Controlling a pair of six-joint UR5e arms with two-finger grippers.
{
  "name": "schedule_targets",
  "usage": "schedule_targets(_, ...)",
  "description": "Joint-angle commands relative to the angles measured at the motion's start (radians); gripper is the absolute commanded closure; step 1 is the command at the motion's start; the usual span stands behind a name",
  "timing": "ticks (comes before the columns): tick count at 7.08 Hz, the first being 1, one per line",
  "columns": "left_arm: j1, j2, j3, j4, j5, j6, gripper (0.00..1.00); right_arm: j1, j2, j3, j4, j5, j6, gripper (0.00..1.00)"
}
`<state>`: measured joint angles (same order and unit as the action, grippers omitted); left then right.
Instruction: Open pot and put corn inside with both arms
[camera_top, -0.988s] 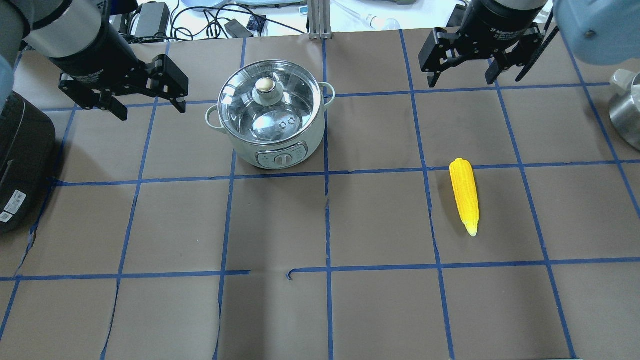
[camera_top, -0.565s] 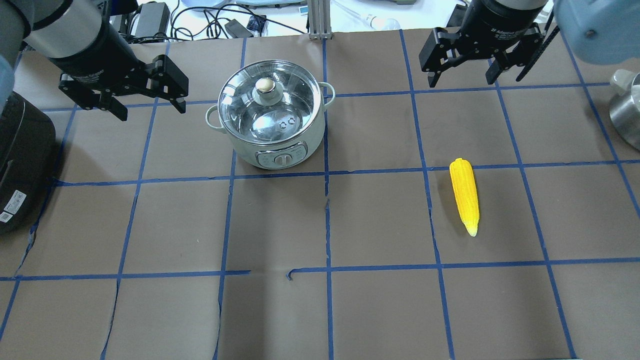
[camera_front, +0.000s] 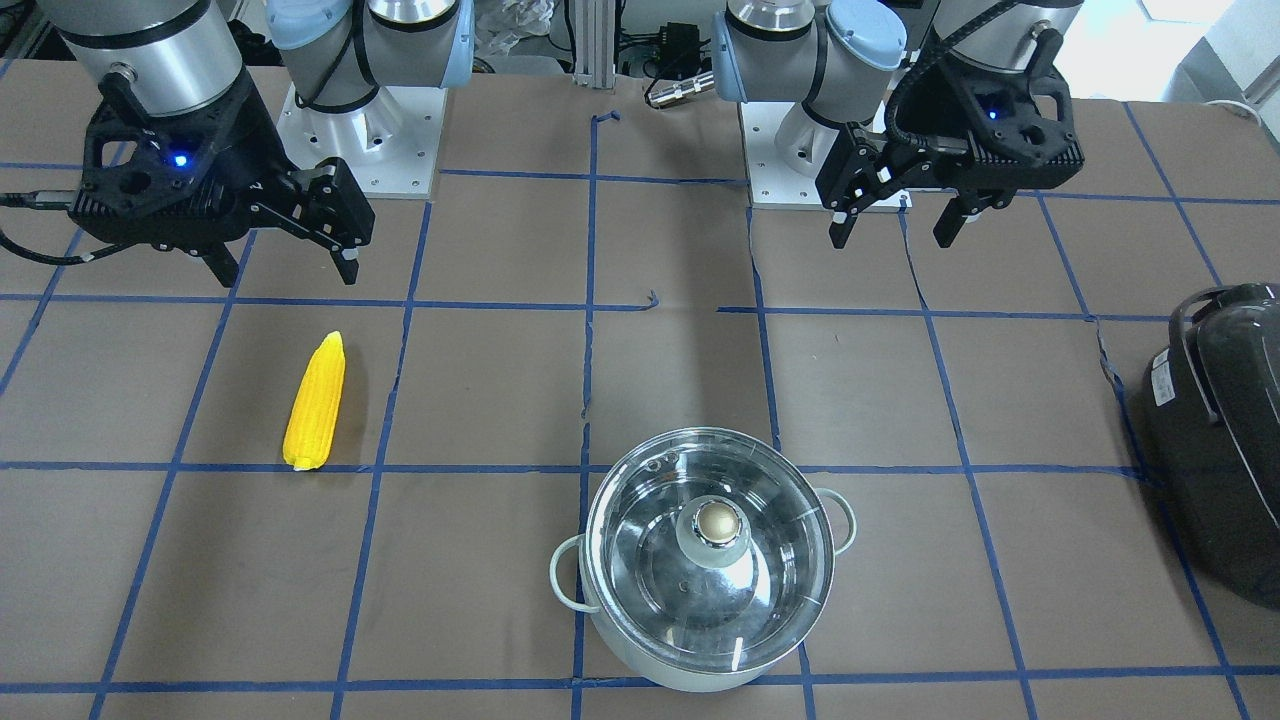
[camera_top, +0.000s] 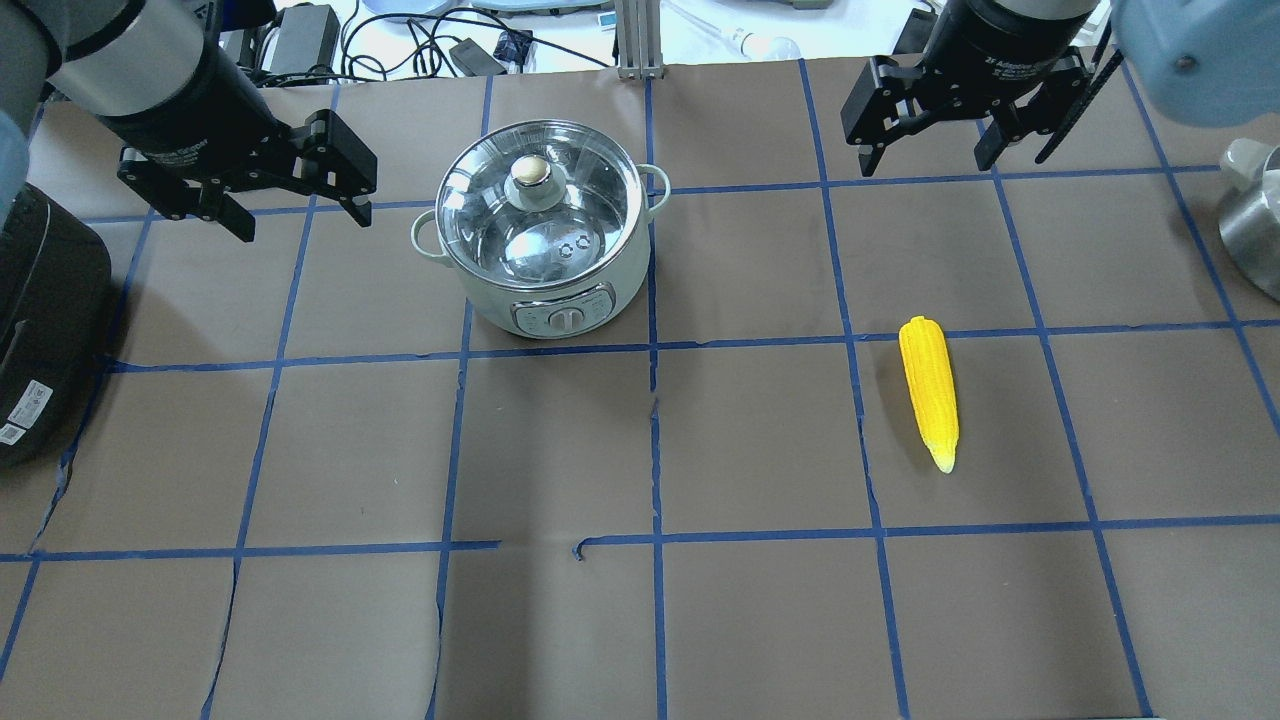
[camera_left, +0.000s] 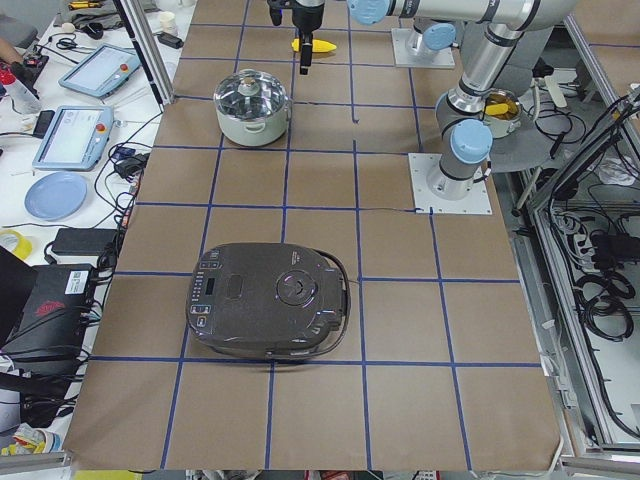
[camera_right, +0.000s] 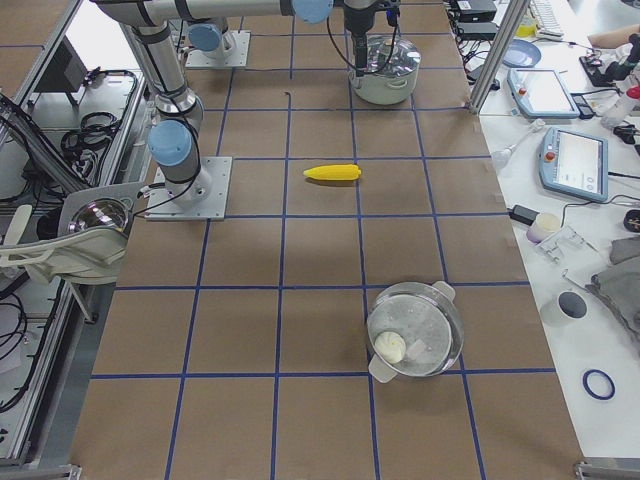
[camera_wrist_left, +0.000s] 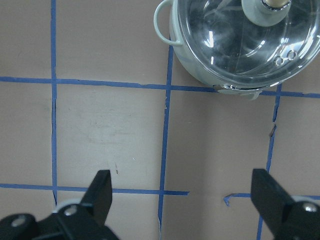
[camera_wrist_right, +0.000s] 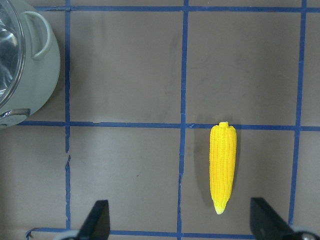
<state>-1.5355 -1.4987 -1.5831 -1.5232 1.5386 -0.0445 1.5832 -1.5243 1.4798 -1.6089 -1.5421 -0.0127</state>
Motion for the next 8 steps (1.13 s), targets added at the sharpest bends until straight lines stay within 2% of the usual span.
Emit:
schedule_targets(1,0.000,0.000,0.000,0.000,0.000,0.000,0.00,-0.026,0.007,0.004,0.045,-0.091,0.000,0.00)
schedule_targets(3,0.000,0.000,-0.002,0.000,0.000,0.000,0.00,-0.063,0.007,0.026,0.055,-0.081,-0.001,0.00)
schedule_targets(8,0.000,0.000,-0.002,0.000,0.000,0.000,0.00,-0.060,0.003,0.028,0.030,-0.076,-0.001,0.00)
